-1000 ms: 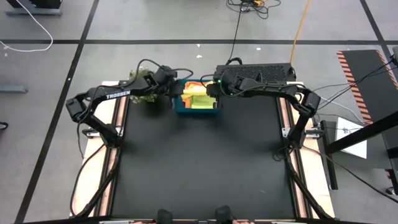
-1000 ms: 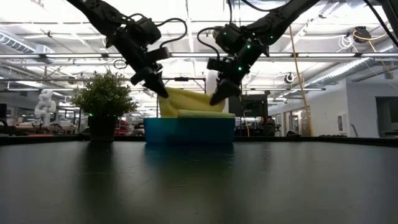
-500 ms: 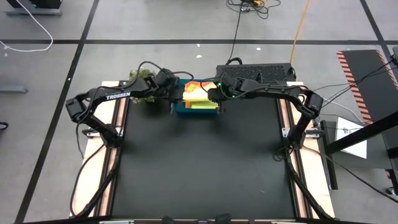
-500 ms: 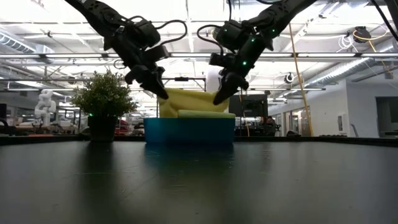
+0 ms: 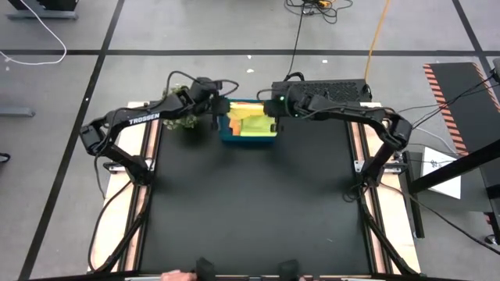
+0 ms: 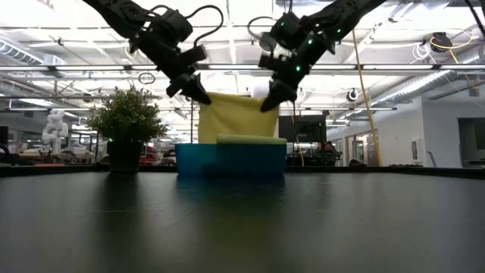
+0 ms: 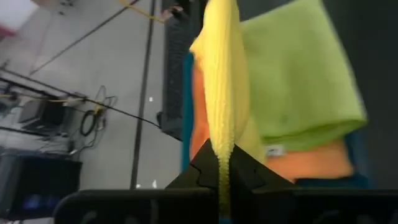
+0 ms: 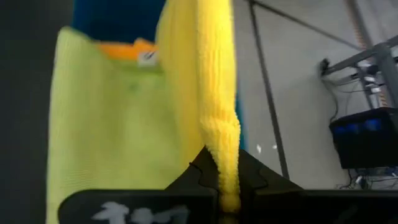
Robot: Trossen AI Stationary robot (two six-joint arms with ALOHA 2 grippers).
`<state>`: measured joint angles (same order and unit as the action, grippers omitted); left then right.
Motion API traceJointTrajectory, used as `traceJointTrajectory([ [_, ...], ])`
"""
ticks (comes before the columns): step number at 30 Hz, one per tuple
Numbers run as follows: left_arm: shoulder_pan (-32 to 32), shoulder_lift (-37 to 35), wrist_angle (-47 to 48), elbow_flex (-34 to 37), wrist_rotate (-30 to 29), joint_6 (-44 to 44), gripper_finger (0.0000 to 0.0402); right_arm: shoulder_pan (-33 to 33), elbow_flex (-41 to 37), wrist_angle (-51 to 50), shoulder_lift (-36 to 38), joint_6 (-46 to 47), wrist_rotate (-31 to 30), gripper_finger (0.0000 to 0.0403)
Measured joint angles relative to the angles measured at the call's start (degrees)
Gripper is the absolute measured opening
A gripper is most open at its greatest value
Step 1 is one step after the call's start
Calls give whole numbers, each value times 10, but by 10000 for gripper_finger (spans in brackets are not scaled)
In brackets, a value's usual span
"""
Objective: Fold microfiber towels
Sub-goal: Put the yellow microfiber towel into the blue bin
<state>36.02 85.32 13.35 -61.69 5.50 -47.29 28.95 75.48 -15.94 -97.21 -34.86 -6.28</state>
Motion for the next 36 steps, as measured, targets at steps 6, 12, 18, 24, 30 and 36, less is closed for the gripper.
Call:
traceJointTrajectory([
  [6,45,2,-66,-6,18,-11,6,38,1,16,58,0,10,0],
  [12,77,2,-142,-6,74,-14,6,66,1,53,80,-3,25,0],
  [18,84,35,-151,-5,86,-28,6,78,0,36,53,-5,36,0],
  [24,93,79,-159,-5,58,-62,4,81,0,38,25,3,36,0],
  [30,104,86,-209,-5,38,-79,5,87,0,83,21,-8,32,0],
  [36,118,88,-242,-6,54,-69,8,104,0,114,18,-4,37,0],
])
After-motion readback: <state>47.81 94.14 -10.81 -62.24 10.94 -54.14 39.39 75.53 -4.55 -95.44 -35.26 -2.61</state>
